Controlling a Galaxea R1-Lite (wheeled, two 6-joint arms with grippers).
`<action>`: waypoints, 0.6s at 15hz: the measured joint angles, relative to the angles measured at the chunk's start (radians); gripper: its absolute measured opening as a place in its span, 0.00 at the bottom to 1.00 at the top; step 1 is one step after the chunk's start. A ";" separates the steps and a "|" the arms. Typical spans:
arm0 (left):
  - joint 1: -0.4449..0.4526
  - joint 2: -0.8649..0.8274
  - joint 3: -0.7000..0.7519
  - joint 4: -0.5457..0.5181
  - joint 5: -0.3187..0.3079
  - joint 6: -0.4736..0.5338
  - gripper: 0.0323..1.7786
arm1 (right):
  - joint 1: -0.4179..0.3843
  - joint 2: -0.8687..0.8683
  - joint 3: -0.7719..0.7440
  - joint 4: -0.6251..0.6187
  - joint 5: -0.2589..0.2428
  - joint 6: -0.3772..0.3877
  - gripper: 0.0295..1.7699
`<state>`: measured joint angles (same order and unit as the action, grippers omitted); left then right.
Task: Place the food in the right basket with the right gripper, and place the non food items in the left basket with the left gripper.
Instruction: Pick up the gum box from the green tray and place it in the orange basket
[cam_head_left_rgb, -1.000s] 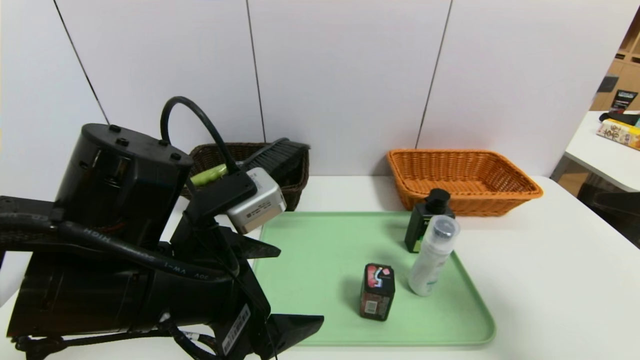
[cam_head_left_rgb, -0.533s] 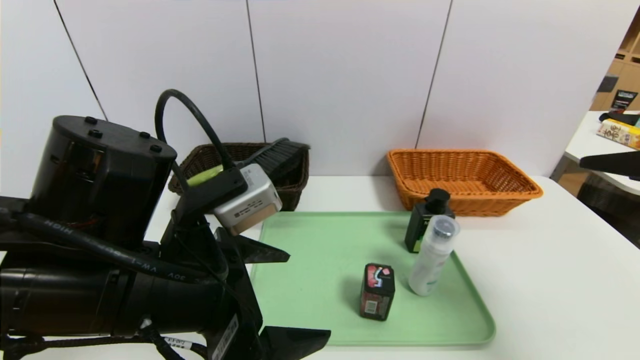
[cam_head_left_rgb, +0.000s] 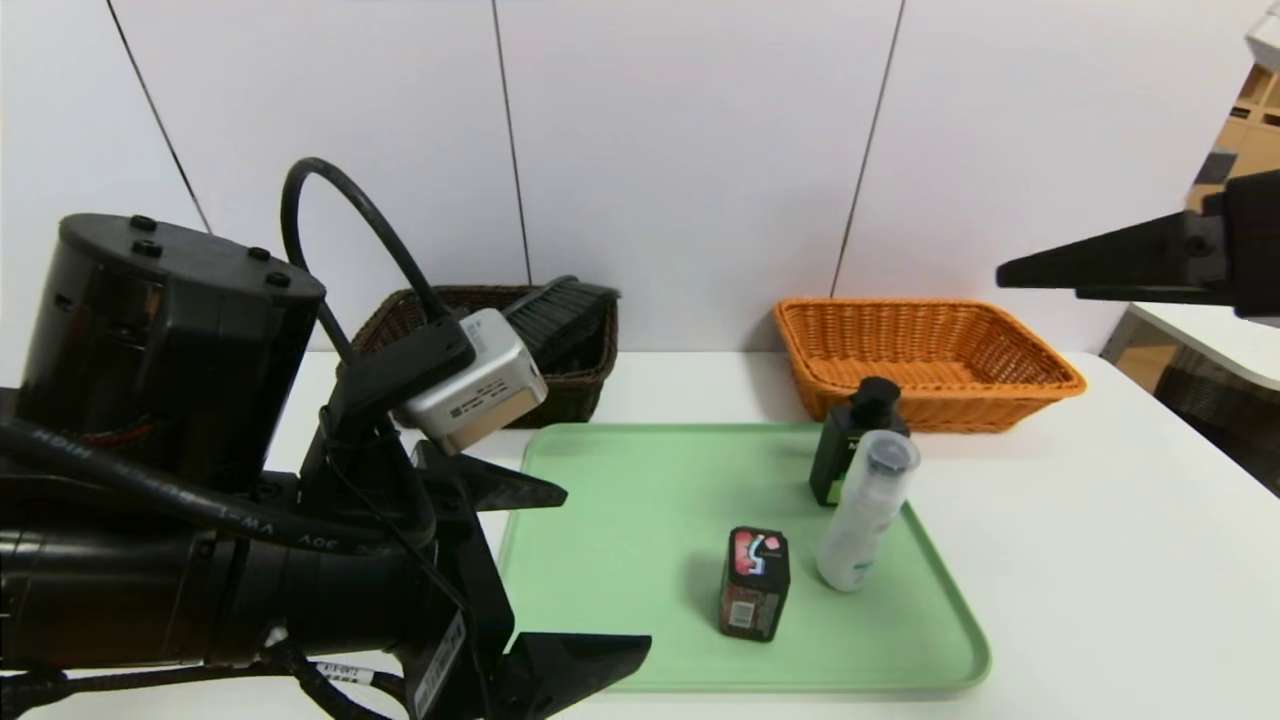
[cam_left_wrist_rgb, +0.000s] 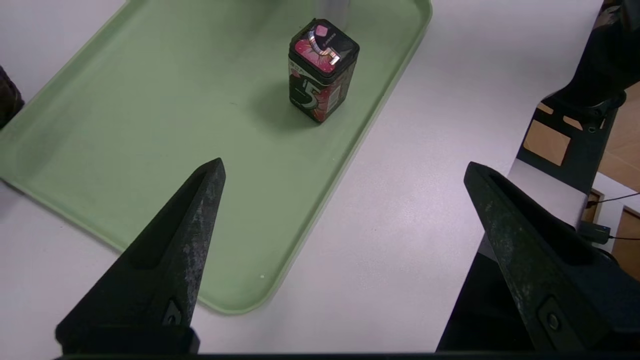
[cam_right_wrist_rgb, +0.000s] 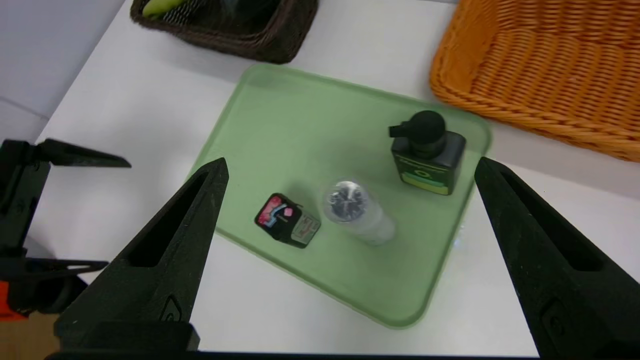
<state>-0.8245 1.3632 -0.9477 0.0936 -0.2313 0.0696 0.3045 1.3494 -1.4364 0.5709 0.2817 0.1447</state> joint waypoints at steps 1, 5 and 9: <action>0.001 -0.002 -0.001 0.001 0.003 0.000 0.95 | 0.033 0.037 -0.047 0.024 0.000 -0.027 0.96; 0.010 -0.010 -0.001 0.007 0.004 0.000 0.95 | 0.124 0.190 -0.294 0.224 0.000 -0.139 0.96; 0.026 -0.014 -0.001 0.006 0.004 0.000 0.95 | 0.183 0.364 -0.492 0.422 -0.005 -0.320 0.96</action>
<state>-0.7989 1.3494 -0.9491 0.0994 -0.2274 0.0691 0.4877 1.7130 -1.9281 0.9930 0.2766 -0.1755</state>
